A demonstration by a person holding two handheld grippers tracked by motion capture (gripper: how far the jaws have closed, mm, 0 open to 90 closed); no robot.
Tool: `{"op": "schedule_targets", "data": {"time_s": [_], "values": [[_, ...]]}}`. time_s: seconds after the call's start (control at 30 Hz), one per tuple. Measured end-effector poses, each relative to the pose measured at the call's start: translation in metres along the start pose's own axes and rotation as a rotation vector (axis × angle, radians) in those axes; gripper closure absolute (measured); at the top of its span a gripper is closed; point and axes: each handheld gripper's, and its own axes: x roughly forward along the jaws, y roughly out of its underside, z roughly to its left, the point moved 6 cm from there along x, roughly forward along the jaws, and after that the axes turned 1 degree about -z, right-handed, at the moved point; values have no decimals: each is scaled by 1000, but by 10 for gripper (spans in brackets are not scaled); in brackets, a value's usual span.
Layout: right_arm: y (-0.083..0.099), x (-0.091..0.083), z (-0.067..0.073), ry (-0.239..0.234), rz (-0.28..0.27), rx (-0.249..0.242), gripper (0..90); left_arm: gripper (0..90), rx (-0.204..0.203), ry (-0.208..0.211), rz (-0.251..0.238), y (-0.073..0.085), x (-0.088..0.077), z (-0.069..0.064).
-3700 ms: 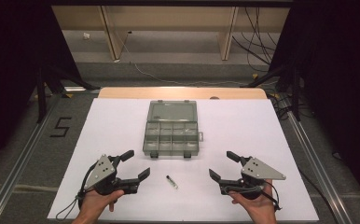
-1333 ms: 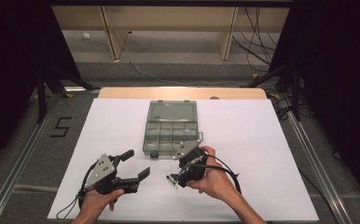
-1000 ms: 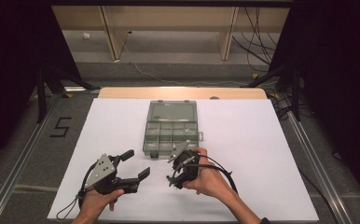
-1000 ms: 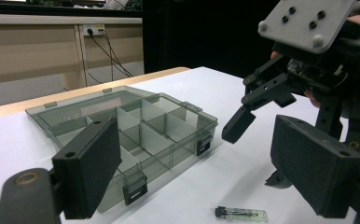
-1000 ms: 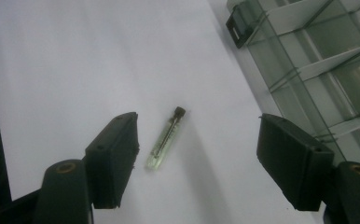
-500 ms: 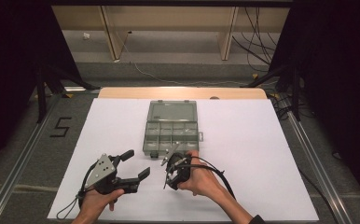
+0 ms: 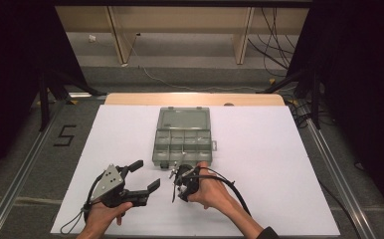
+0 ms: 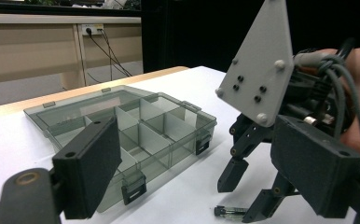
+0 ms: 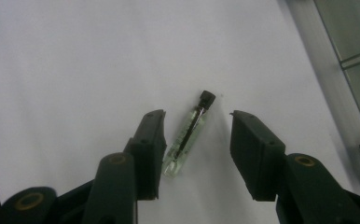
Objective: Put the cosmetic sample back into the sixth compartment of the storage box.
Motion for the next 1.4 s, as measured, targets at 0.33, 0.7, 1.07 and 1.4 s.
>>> {"op": "schedule_targets", "data": {"time_s": [0.33,0.7,1.07,1.4], "values": [[1,6,2,-5,27,4,678,158,0,0,-1,0,0,0],[1,6,5,12,41,-5,807,158,1,0,-2,0,0,0],[-6,-12,-8,39,-79,17,809,158,-1,-2,-3,-1,0,0],[-16,-29,-21,77,-178,43,809,158,-2,-3,-2,0,0,1]]}}
